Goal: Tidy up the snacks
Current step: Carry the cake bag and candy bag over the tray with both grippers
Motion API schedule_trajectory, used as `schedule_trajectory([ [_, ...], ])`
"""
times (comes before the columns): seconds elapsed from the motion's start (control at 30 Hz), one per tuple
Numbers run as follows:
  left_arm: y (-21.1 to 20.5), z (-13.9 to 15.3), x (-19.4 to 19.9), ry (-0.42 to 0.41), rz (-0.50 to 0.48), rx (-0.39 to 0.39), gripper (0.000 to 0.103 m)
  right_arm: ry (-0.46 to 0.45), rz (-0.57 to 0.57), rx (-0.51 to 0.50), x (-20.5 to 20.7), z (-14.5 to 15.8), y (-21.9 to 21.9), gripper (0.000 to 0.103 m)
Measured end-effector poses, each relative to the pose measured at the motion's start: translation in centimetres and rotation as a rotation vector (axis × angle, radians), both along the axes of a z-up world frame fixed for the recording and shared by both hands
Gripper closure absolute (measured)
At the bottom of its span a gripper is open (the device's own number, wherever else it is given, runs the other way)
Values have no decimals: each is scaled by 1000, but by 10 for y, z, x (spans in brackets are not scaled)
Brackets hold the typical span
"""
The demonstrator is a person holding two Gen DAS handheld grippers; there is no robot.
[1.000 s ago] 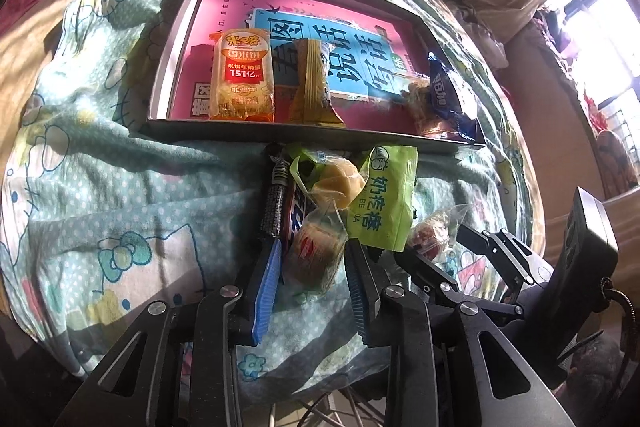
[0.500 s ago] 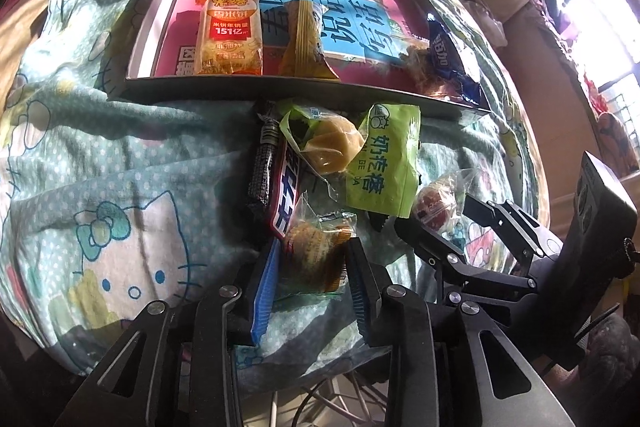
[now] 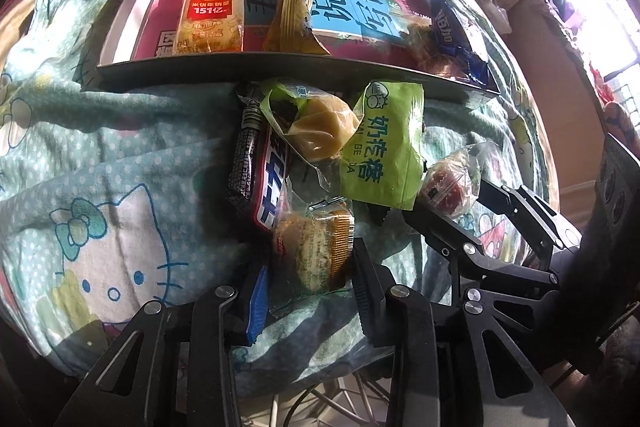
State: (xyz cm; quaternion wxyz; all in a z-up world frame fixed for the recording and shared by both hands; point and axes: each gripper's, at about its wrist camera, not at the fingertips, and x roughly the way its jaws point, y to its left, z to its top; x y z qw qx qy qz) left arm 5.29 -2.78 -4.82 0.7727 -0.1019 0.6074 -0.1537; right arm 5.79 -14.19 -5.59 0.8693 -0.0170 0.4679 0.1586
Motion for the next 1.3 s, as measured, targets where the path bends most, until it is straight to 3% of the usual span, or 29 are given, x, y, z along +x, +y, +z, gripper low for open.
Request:
schedule_trajectory([
  [0.2, 12, 26, -3, -60, 9, -48, 67, -51, -18, 14, -4, 17, -7, 41],
  [0.47, 28, 59, 4, -158, 49, -49, 67, -95, -46, 29, -1, 37, -14, 41],
  [1.3, 76, 59, 51, -189, 187, -5, 67, -140, -27, 47, 35, 66, 3, 41],
])
